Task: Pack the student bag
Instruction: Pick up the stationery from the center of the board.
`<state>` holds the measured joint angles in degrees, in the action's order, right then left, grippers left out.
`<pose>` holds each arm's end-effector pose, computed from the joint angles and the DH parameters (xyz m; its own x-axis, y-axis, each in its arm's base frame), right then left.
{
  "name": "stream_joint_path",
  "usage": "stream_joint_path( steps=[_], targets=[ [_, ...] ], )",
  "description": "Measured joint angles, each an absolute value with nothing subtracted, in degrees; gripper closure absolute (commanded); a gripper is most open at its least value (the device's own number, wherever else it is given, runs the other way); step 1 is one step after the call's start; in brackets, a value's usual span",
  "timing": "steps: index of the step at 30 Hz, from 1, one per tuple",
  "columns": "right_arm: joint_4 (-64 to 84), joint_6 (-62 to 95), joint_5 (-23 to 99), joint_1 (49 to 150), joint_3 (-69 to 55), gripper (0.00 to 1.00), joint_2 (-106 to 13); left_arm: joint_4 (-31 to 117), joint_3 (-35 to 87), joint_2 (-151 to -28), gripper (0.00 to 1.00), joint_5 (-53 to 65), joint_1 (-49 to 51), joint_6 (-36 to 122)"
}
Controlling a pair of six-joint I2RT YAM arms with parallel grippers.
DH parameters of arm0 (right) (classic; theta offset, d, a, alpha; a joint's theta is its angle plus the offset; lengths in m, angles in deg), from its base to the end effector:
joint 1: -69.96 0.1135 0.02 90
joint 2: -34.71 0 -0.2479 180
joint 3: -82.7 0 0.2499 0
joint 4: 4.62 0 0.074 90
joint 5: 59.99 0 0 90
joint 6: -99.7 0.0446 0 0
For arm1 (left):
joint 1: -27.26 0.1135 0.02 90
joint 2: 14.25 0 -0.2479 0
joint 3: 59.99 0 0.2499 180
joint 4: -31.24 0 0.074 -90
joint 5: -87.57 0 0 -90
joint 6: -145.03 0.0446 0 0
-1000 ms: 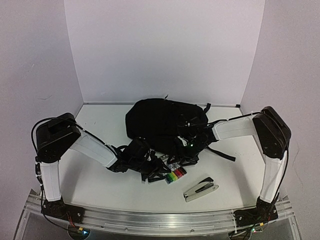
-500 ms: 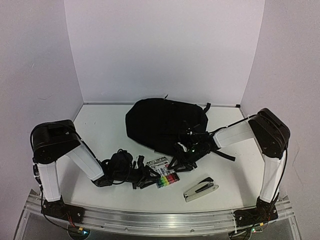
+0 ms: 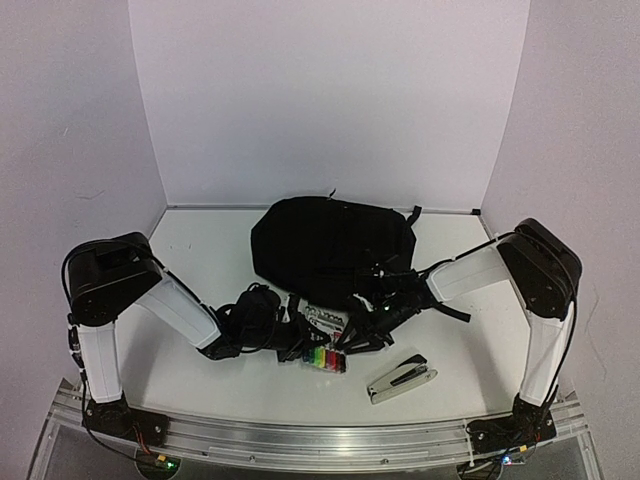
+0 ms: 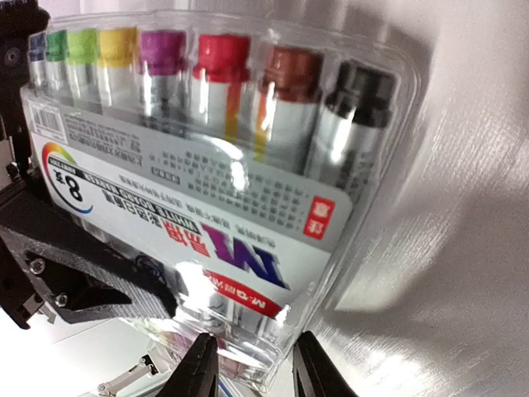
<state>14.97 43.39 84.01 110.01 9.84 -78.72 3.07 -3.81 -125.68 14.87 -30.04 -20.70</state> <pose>0.2510 0.2581 0.0915 -0.9332 -0.3585 -0.0247 -0.2028 0.4685 0.8599 0.1816 -0.3074 0.0859 -0.9779 -0.1895 -0.0883 -0.0050 0.4435 -0.8963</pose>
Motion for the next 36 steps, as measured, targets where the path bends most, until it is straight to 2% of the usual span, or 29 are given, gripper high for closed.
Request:
stream_joint_path(
  steps=[4, 9, 14, 18, 22, 26, 36],
  targets=[
    [16.36, 42.32, 83.5, 108.85, 8.77, 0.55, -78.36, 7.43, -4.4, -122.61, 1.0, 14.52, -29.98, -19.19],
    [23.49, 35.62, 80.99, 107.06, 3.71, 0.4, -76.09, 19.72, -5.12, -110.46, 1.0, 12.08, -29.96, -15.91],
    [31.65, 26.82, 78.06, 106.62, -1.26, 0.24, -68.02, 34.31, -1.0, -99.42, 1.0, 10.37, -27.91, -11.41],
    [36.34, 19.52, 71.29, 107.05, -7.03, 0.18, -62.0, 43.87, 4.08, -96.54, 1.0, 9.99, -22.19, -7.91],
    [37.22, 9.15, 58.48, 108.62, -13.1, 0.16, -62.4, 51.0, 8.5, -97.27, 1.0, 9.86, -14.57, -4.64],
    [37.23, -0.15, 48.48, 110.8, -17.4, 0.17, -68.26, 56.2, 14.42, -100.49, 1.0, 9.75, -10.58, -2.0],
    [37.19, -10.99, 37.98, 115.8, -31.89, 0.18, -86.54, 62.6, 16.78, -99.94, 1.0, 8.46, -0.32, -5.05]
  ],
)
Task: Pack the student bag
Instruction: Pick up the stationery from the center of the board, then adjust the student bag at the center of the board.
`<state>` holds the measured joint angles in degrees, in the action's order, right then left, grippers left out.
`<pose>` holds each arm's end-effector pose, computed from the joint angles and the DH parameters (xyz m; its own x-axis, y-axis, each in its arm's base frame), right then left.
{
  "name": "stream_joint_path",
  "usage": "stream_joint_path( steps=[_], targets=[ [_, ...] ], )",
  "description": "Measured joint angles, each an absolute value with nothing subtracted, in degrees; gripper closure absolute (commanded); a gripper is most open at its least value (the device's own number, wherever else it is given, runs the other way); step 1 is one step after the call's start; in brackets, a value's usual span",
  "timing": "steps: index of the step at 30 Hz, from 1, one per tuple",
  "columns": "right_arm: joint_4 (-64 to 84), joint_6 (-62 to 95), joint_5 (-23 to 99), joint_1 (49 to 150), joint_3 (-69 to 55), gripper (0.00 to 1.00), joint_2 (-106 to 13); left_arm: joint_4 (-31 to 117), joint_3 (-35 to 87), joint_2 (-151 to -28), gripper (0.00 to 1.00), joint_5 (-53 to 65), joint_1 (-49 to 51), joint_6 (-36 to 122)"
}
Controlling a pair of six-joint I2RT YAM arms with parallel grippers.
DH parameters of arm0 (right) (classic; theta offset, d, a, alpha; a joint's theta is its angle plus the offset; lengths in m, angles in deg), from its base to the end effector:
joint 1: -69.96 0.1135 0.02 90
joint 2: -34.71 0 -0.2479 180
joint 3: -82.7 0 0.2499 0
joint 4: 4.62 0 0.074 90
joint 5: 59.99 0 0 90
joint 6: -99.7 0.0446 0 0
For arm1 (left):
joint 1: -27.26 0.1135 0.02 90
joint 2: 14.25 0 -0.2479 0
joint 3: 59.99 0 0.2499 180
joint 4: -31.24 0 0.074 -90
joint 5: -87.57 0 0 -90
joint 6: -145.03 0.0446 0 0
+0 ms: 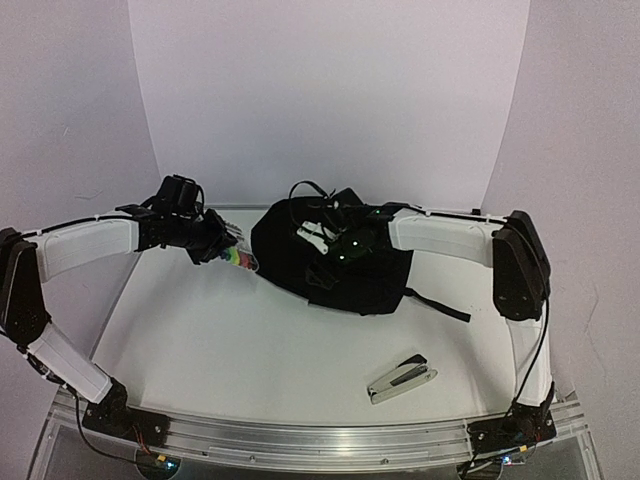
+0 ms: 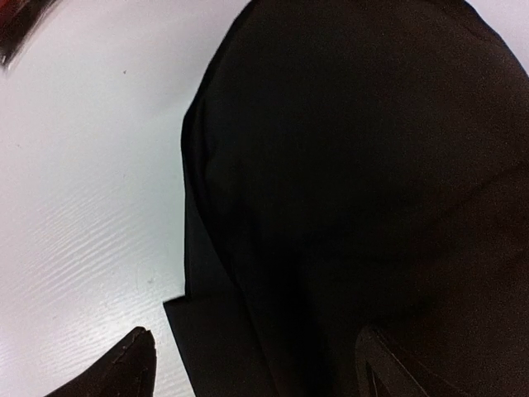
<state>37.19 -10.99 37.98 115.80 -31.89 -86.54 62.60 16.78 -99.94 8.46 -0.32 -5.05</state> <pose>0.3266 0.3452 0.2080 -0.2142 -0.7229 -0.6569 -0.9088 0.3940 -0.1371 0.2958 -0.1640 0.2458 -0.7906 -0.5473 -0.2747 -0.2062 0.6603 -0.7221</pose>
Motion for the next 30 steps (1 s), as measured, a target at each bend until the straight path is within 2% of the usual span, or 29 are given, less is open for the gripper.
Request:
stream_joint_path(
  steps=[4, 8, 12, 14, 16, 17, 24, 26, 29, 30],
  targets=[
    [35.86, -13.83, 35.57, 117.57, -36.34, 0.21, -91.67, 64.66, 16.88, -98.03, 1.0, 7.98, 3.92, -4.98],
    [34.95, -16.63, 34.05, 118.27, -38.64, 0.29, -96.08, 66.94, 18.11, -97.75, 1.0, 8.22, 5.7, -4.62],
    [34.07, -19.9, 33.56, 118.26, -38.86, 0.54, -98.32, 69.01, 20.91, -98.15, 1.0, 8.83, 6.51, -3.61],
    [33.76, -21.21, 33.2, 118.39, -38.44, 0.73, -98.47, 69.5, 22.43, -98.57, 1.0, 9.24, 6.71, -3.09],
    [32.73, -22.17, 32.66, 118.48, -37.37, 0.99, -98.45, 69.68, 23.6, -98.94, 1.0, 9.57, 6.91, -2.48],
    [32.05, -23.02, 32.62, 118.53, -36.62, 1.0, -98.33, 69.69, 24.04, -99.13, 1.0, 9.79, 7.02, -2.13],
    [28.63, -24.3, 36.32, 118.85, -22.48, 1.0, -88.98, 70.72, 27.61, -103.07, 1.0, 12.51, 7.8, 0.18],
    [29.28, -24.64, 38.32, 119.77, -17.13, 0.96, -84.55, 70.75, 28.45, -104.62, 1.0, 13.59, 7.84, 0.84],
    [32.51, -24.25, 42.07, 121.64, -11.92, 0.51, -79.19, 70.61, 28.91, -106.47, 1.0, 15.57, 7.86, 1.42],
    [34.01, -23.74, 43.29, 122.2, -11.21, 0.4, -78.02, 70.64, 28.91, -106.99, 1.0, 16.32, 7.86, 1.57]
  ],
)
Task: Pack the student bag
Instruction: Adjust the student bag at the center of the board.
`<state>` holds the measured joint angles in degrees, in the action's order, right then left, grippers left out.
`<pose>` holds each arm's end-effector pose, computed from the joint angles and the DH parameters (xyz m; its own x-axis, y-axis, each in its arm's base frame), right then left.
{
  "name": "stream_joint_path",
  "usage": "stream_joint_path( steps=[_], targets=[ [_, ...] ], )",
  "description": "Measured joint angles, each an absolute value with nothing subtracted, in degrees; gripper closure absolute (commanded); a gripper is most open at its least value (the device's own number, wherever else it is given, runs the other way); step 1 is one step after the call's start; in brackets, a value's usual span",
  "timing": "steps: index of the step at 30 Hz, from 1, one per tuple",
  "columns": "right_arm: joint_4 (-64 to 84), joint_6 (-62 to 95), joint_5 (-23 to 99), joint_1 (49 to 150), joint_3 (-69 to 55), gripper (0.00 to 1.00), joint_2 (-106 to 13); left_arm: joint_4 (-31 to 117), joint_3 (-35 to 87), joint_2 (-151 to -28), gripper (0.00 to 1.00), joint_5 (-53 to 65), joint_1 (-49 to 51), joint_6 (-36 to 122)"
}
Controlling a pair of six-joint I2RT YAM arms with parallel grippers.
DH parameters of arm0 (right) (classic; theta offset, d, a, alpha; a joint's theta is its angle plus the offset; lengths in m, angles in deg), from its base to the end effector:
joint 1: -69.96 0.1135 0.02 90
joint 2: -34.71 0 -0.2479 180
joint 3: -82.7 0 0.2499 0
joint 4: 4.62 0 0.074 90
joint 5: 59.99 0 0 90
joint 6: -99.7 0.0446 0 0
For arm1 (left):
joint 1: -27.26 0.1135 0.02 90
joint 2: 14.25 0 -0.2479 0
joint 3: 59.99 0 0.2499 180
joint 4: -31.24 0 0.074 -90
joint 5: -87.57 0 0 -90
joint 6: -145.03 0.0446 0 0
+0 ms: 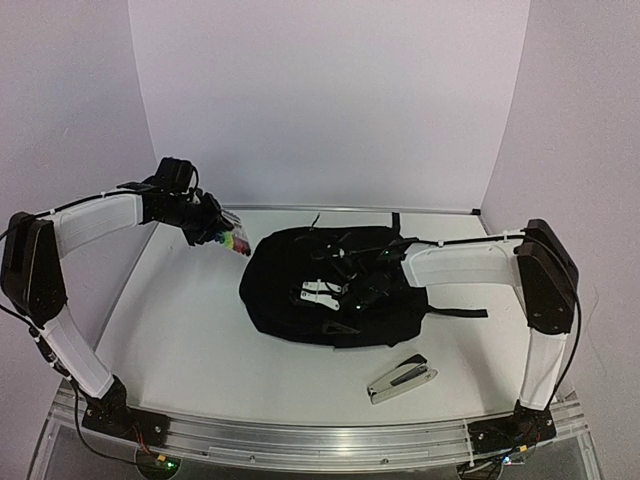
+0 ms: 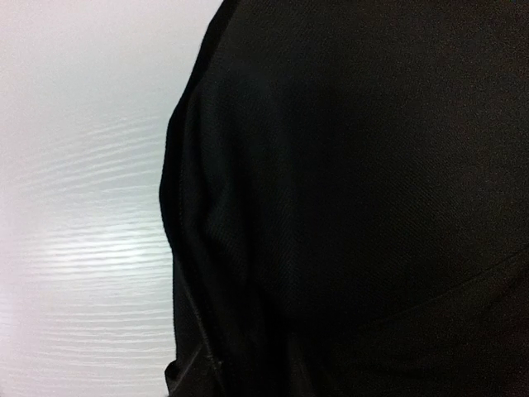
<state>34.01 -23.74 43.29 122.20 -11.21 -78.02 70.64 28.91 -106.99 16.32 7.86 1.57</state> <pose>0.2463 0.3348 0.1626 0.0350 -0.8307 -0.5557 -0.9897 0.0486 -0.1349 0.3403 -0.1350 0.2648 -0.8149 -0.5196 -0.2568 -0.2004 0.6683 -0.7164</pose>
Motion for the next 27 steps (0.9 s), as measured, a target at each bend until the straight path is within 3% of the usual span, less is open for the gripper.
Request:
stream_joint_path(
  steps=[3, 6, 10, 13, 15, 20, 23, 27],
  targets=[
    [37.43, -21.44, 46.11, 123.65, -11.23, 0.25, -75.25, 70.5, 28.91, -108.49, 1.0, 18.77, 7.86, 2.2],
    [39.7, -17.97, 48.13, 122.86, -14.15, 0.22, -73.21, 69.69, 28.92, -109.53, 1.0, 21.19, 7.81, 2.8],
    [39.82, -10.69, 51.57, 115.85, -21.61, 0.31, -70.91, 69.13, 30.78, -110.77, 1.0, 23.82, 7.34, 4.33],
    [39.29, -4.22, 51.64, 109.15, -24.9, 0.46, -69.49, 68.41, 32.92, -111.37, 1.0, 25.19, 6.42, 5.56],
    [39.09, -0.83, 50.33, 105.67, -25.56, 0.51, -69.38, 67.56, 33.41, -111.37, 1.0, 25.86, 5.73, 5.86],
    [40.49, 5.36, 47.19, 104.03, -24.49, 0.62, -71.17, 67.0, 33.52, -112.0, 1.0, 26.52, 4.48, 6.21],
    [41.34, 7.9, 46.35, 105.05, -23.14, 0.63, -72.87, 67.13, 34.09, -113.15, 1.0, 26.47, 4.1, 6.56],
    [42.61, 10.26, 44.44, 106.78, -22.2, 0.51, -75.46, 67.15, 34.59, -114.28, 1.0, 26.38, 3.8, 6.84]
  ],
)
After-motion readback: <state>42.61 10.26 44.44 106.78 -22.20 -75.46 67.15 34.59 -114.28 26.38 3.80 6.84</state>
